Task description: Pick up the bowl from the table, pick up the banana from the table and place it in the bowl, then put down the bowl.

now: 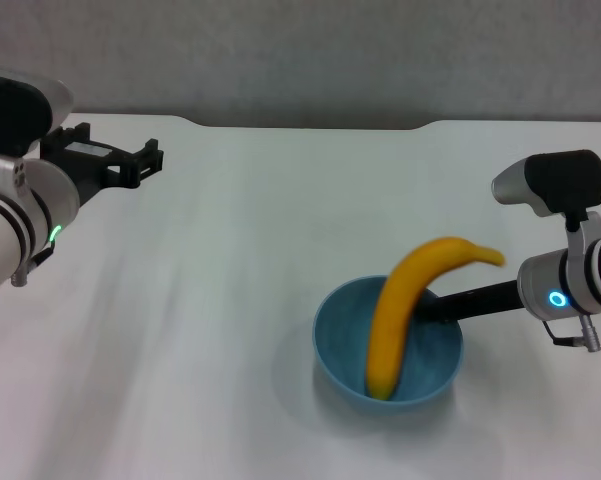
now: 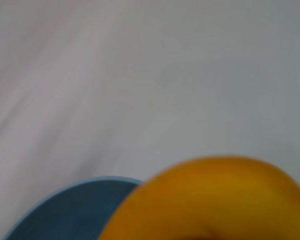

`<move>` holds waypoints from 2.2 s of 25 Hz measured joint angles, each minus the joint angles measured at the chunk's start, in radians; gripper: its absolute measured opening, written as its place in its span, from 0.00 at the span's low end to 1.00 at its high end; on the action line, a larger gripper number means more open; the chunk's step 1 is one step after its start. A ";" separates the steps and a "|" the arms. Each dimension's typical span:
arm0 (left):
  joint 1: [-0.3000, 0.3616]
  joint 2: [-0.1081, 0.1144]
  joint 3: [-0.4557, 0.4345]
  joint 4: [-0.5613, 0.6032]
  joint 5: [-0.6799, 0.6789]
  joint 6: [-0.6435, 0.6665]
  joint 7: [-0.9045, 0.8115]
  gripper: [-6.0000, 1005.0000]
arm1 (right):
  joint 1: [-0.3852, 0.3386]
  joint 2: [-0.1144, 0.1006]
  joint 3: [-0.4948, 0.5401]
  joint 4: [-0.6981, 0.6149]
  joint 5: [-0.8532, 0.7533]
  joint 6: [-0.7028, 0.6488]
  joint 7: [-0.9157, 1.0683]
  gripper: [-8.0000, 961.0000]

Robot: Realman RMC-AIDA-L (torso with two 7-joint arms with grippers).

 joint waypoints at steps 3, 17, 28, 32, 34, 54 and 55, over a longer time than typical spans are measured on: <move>0.001 0.000 0.001 0.005 0.000 -0.009 0.000 0.87 | -0.006 0.004 0.000 -0.012 0.001 0.000 -0.007 0.20; 0.008 0.000 0.007 0.028 -0.002 -0.003 -0.012 0.87 | -0.164 0.006 0.000 -0.267 0.037 0.105 -0.011 0.70; 0.065 0.001 0.010 0.026 -0.002 -0.081 -0.068 0.87 | -0.382 0.005 -0.051 -0.546 0.202 0.105 -0.138 0.69; 0.107 0.001 0.012 0.029 -0.001 -0.156 -0.093 0.87 | -0.458 0.005 -0.052 -0.567 0.391 0.080 -0.333 0.69; 0.133 0.000 0.016 0.040 -0.001 -0.224 -0.099 0.87 | -0.490 0.005 -0.052 -0.556 0.492 0.065 -0.438 0.69; 0.097 0.004 -0.019 0.623 -0.003 -0.964 -0.300 0.87 | -0.529 0.006 -0.038 0.022 1.500 0.276 -1.478 0.68; 0.080 0.005 -0.026 0.670 -0.003 -0.998 -0.331 0.87 | -0.525 0.007 -0.039 0.048 1.534 0.290 -1.503 0.68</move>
